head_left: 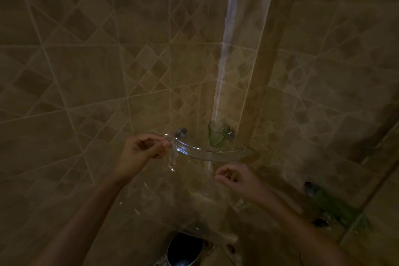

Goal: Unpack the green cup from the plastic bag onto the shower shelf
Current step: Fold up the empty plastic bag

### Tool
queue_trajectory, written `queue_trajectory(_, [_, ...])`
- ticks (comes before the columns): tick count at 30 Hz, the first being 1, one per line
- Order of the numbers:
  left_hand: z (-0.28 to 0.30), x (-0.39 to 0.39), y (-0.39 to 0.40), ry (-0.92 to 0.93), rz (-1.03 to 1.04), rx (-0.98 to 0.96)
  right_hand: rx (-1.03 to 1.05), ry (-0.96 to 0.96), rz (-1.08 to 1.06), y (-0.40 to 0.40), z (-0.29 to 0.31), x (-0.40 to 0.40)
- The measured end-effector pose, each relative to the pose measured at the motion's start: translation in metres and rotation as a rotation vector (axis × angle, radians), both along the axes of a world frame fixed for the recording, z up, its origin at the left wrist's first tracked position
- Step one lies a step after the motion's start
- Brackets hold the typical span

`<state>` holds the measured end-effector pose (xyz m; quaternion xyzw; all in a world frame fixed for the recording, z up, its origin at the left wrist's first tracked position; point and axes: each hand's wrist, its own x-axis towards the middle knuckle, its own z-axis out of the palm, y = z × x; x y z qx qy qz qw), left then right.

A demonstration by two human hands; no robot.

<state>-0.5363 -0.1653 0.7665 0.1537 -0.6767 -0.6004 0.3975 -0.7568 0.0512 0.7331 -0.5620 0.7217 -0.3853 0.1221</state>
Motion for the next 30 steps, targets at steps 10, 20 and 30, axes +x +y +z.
queue_trajectory(10, [0.014,0.006,-0.014,-0.030,0.043,-0.094,-0.058,-0.046,-0.042,-0.001,0.001,-0.021])
queue_trajectory(20, [0.042,-0.023,0.003,-0.110,-0.089,-0.334,0.030,-0.189,0.029,0.012,0.031,-0.023])
queue_trajectory(30, [0.052,-0.024,0.007,-0.310,-0.130,-0.493,-0.256,-0.110,0.067,-0.023,0.069,0.009])
